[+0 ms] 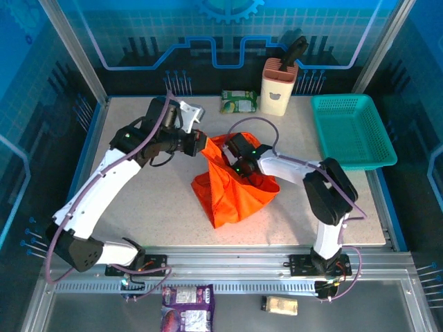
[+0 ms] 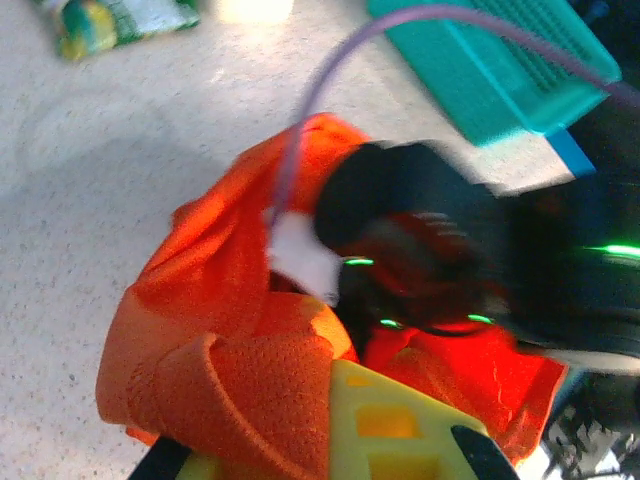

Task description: Fold the inside-out t-shirt

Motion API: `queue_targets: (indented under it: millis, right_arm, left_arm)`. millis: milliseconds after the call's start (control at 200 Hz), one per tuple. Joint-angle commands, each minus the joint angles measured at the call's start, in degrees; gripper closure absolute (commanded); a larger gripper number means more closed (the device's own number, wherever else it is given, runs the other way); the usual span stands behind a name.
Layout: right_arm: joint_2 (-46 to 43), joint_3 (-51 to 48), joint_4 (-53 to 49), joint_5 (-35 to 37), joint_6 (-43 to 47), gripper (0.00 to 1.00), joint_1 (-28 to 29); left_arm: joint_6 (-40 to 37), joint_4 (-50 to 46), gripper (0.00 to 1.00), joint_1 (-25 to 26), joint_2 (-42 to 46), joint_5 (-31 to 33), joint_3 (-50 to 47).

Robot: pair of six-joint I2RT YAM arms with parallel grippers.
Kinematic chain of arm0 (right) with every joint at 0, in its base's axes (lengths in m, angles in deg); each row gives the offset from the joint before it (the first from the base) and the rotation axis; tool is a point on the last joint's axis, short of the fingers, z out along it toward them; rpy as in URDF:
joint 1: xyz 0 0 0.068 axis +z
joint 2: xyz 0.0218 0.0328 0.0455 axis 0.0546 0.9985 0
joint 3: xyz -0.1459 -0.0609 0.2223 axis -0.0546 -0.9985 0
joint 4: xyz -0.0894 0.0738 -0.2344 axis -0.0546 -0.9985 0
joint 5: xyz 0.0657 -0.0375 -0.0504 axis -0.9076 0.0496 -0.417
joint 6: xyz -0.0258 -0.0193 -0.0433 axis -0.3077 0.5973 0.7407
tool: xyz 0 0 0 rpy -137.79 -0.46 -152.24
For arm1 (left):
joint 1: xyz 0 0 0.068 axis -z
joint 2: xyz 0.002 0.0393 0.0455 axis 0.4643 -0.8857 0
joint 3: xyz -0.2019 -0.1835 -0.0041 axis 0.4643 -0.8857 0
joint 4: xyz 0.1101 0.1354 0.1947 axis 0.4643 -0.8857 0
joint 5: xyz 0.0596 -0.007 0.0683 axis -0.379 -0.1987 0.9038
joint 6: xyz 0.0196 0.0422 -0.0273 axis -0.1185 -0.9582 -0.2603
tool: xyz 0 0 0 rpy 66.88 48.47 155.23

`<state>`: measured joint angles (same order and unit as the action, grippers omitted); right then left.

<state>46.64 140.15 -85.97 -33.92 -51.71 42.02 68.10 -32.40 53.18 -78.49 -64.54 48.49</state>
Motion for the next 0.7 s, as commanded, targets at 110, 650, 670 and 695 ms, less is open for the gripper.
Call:
queue_targets:
  millis: [110, 650, 670, 695]
  right_arm:
    - [-12.1, 0.3, -5.4, -7.6, -3.9, 1.0, 0.0]
    - [-35.5, -5.1, -1.6, -6.8, -12.8, 1.0, -3.9]
    - [-36.2, -5.6, -1.4, -6.1, -13.2, 1.0, -4.3]
    - [-37.1, -6.5, -1.3, -5.1, -13.8, 1.0, -4.9]
  left_arm:
    - [4.8, 11.1, 1.0, -7.0, -4.4, -3.5, -10.2]
    - [16.7, 29.9, 1.0, -19.8, -12.7, -9.9, -28.0]
    - [17.3, 30.6, 1.0, -20.8, -12.4, -10.3, -28.6]
    - [18.2, 31.4, 1.0, -22.0, -12.0, -10.8, -29.7]
